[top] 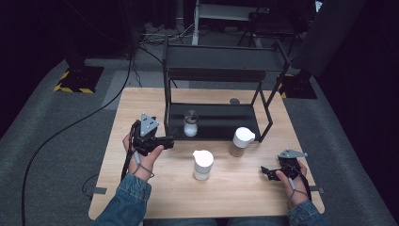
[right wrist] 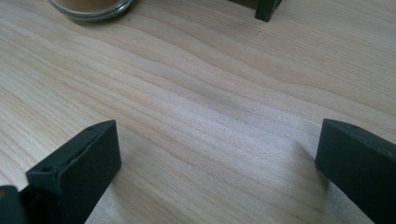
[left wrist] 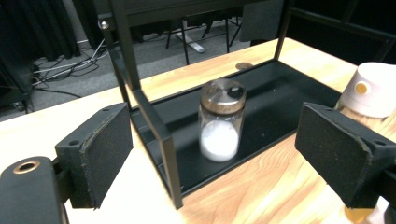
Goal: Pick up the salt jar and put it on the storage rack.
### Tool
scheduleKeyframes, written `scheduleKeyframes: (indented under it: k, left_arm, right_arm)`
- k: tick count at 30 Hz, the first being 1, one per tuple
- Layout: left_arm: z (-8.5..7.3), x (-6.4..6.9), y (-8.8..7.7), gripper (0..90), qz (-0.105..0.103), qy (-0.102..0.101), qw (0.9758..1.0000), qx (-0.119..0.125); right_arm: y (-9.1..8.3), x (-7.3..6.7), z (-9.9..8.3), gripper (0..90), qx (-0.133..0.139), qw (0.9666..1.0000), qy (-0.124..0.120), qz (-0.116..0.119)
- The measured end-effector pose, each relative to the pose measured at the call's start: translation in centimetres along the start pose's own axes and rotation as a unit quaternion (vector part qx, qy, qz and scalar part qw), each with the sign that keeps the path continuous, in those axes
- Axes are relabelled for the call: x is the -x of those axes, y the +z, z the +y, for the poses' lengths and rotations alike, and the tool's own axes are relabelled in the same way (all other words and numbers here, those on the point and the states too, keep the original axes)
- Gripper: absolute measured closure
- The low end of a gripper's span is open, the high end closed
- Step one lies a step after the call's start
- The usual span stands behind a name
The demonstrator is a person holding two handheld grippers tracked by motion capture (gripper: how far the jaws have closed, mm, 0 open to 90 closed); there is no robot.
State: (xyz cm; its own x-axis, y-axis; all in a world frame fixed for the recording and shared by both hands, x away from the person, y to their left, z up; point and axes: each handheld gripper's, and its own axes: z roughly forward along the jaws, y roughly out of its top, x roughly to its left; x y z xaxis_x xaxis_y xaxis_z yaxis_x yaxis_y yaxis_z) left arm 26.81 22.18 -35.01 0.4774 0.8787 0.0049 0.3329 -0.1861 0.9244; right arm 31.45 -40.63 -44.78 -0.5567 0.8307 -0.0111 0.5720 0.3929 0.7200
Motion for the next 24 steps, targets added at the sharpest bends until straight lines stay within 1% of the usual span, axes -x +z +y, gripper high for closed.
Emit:
scheduleKeyframes:
  k: [8, 13, 18, 21, 24]
  left_arm:
    - [-1.0, -0.3, -1.5, 10.9, 0.007, 0.004, 1.0000, -0.005]
    - [-2.1, -0.7, -2.6, 10.8, 0.014, 0.000, 0.9998, -0.010]
    - [-3.4, -0.9, -3.4, 10.8, 0.027, -0.006, 0.9995, -0.013]
    - [-3.9, -1.0, -3.6, 10.8, 0.028, -0.007, 0.9994, -0.021]
    - [-4.5, -1.1, -3.8, 10.8, 0.031, -0.004, 0.9992, -0.027]
  right_arm:
    - [0.0, 0.0, 0.0, 0.0, 0.000, 1.0000, 0.000, 0.000]
    - [0.0, 0.0, 0.0, 0.0, 0.000, 1.0000, 0.000, 0.000]
    - [0.0, 0.0, 0.0, 0.0, 0.000, 1.0000, 0.000, 0.000]
    - [0.0, 0.0, 0.0, 0.0, 0.000, 1.0000, 0.000, 0.000]
    - [0.0, 0.0, 0.0, 0.0, 0.000, 1.0000, 0.000, 0.000]
